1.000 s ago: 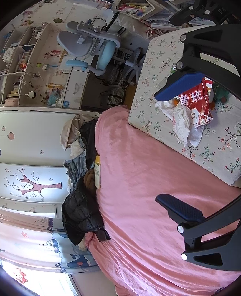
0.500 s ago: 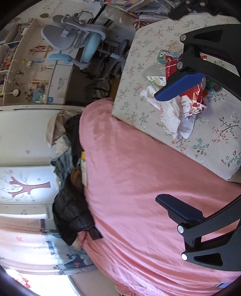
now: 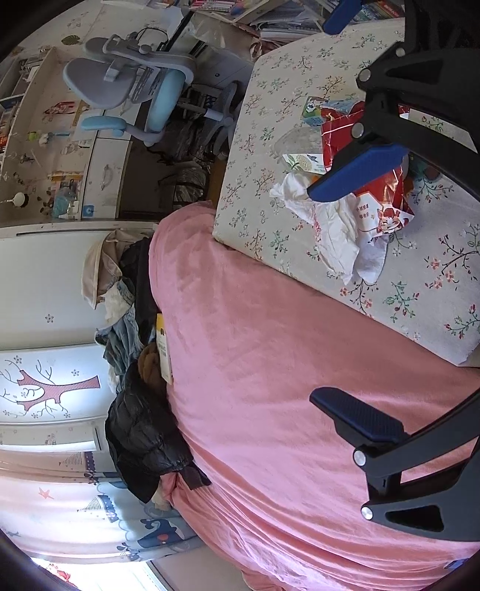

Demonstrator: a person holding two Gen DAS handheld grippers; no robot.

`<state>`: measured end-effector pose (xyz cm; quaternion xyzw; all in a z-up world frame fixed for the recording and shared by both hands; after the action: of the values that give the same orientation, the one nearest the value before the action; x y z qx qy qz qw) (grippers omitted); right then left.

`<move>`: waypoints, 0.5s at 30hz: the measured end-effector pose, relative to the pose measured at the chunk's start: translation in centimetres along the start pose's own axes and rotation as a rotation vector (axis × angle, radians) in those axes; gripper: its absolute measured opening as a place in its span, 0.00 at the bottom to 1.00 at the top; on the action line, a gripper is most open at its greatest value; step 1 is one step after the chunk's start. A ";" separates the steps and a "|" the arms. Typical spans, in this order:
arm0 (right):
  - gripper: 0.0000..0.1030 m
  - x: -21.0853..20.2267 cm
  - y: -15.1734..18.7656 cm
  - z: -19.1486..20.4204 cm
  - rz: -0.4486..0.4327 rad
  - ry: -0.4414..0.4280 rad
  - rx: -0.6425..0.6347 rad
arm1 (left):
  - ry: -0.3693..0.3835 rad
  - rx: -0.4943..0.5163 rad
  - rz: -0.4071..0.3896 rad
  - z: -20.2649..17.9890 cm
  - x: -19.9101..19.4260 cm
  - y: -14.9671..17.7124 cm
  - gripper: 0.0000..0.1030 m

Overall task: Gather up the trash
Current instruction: 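Lower the right tool onto the red-and-white wrapper and close on it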

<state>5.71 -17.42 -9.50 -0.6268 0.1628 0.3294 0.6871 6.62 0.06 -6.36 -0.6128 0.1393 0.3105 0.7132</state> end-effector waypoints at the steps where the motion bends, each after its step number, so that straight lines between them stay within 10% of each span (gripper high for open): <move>1: 0.90 0.3 0.0 0.1 0.005 -0.007 0.001 | 0.000 0.004 0.005 -0.1 0.1 0.0 0.94; 15: 0.70 6.3 0.1 -0.1 0.104 -0.157 0.100 | -0.029 -0.120 0.128 3.6 3.8 -0.7 0.94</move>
<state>10.22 -15.92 -13.59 -0.5549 0.1570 0.4039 0.7101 9.35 4.48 -7.23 -0.6397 0.1491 0.3722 0.6558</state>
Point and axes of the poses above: each gripper's, at about its wrist camera, not at the fingertips, and x roughly the way its jaws point, z to its left, y to its underside, the point moved 5 cm from there along x, roughly the way its jaws point, and after that the axes turned 14 degrees about -y, right-handed, at the moved point
